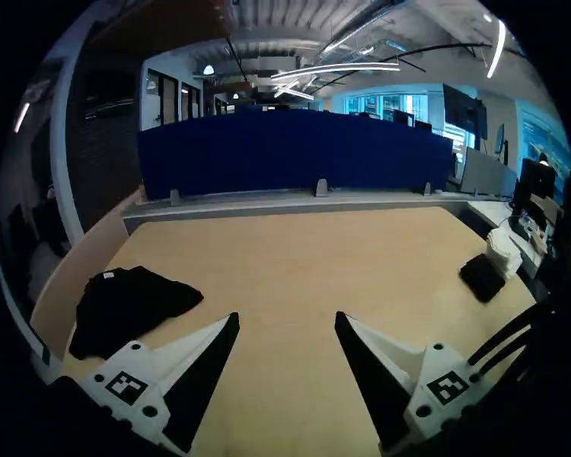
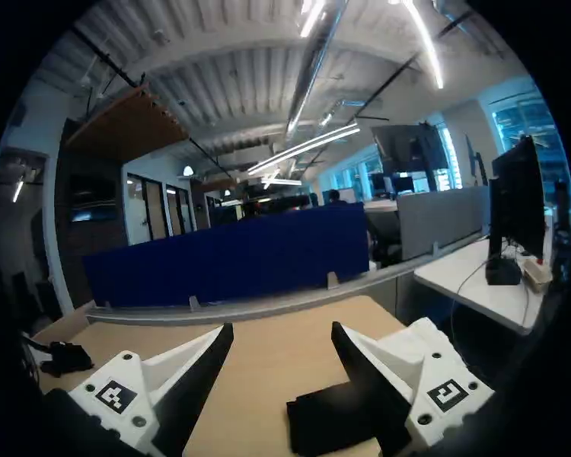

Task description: Fold towel

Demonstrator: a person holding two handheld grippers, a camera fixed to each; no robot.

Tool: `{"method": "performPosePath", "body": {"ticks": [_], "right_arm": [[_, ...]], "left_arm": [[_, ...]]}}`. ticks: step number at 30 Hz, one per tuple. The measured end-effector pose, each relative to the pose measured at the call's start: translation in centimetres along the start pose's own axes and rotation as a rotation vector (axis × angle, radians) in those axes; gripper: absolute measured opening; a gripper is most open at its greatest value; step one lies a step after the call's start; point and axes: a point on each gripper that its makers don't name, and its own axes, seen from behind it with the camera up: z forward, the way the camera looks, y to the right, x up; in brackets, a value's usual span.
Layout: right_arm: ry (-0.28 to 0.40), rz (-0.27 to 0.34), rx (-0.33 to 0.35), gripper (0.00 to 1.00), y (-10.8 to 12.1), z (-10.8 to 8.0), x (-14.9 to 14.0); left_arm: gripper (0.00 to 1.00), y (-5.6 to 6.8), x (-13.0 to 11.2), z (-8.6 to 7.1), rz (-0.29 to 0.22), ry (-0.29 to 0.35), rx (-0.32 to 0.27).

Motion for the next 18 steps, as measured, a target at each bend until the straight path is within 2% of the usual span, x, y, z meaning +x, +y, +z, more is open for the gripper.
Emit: {"method": "performPosePath", "body": {"ticks": [3, 9, 12, 18], "right_arm": [[0.026, -0.039, -0.031, 1.00, 0.0, 0.3, 1.2], [0.057, -0.137, -0.023, 1.00, -2.1, 0.8, 2.7], [0.063, -0.174, -0.021, 1.00, -2.9, 1.0, 2.9], [0.061, -0.198, -0.010, 1.00, -5.0, 1.5, 2.6]], "left_arm": [[0.93, -0.3, 1.2, 0.0, -0.009, 0.039, 0.005], [0.93, -1.2, 3.9, -0.3, -0.025, 0.123, 0.029], [0.93, -1.8, 5.8, -0.7, -0.037, 0.187, 0.045], [0.93, -3.3, 9.1, -1.4, -0.043, 0.286, 0.081]]}}
